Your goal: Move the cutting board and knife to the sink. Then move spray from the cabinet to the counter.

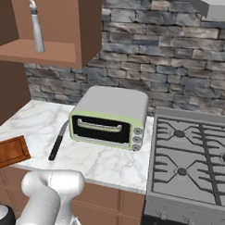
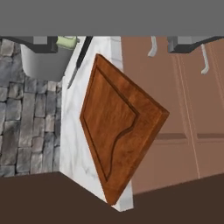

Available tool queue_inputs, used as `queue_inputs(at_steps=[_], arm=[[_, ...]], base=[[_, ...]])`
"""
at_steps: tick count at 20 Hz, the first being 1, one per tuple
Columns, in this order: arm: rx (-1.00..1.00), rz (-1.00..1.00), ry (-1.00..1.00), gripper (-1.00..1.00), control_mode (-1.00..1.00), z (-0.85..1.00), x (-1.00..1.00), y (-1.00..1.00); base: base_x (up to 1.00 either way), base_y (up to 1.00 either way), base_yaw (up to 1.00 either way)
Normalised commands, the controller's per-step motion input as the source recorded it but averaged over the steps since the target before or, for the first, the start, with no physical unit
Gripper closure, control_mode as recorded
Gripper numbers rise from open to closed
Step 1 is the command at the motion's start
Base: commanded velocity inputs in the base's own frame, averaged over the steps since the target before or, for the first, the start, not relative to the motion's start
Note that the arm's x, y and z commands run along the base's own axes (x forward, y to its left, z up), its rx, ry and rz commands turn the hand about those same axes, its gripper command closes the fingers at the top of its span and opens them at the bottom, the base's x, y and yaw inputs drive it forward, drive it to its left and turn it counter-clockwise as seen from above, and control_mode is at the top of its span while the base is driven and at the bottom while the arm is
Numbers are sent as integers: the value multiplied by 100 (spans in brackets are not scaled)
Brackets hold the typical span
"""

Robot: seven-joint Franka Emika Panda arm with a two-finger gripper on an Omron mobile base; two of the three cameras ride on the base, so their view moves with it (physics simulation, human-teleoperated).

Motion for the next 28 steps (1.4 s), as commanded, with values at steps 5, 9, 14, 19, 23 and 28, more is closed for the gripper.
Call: queue_inputs(at_steps=[5, 9, 14, 19, 23, 28], arm=[[-12, 0, -4, -100, -100, -14, 0, 18], [-10, 0, -1, -100, -100, -18, 4, 21], [-7, 0, 0, -100, -100, -23, 9, 9], [-2, -2, 0, -100, -100, -22, 12, 0], [0, -4, 0, -100, -100, -8, 18, 0], [0, -4, 0, -100, -100, -3, 22, 0]], base=[[0, 0, 0], [0, 0, 0], [0, 0, 0], [0, 0, 0], [0, 0, 0], [0, 0, 0]])
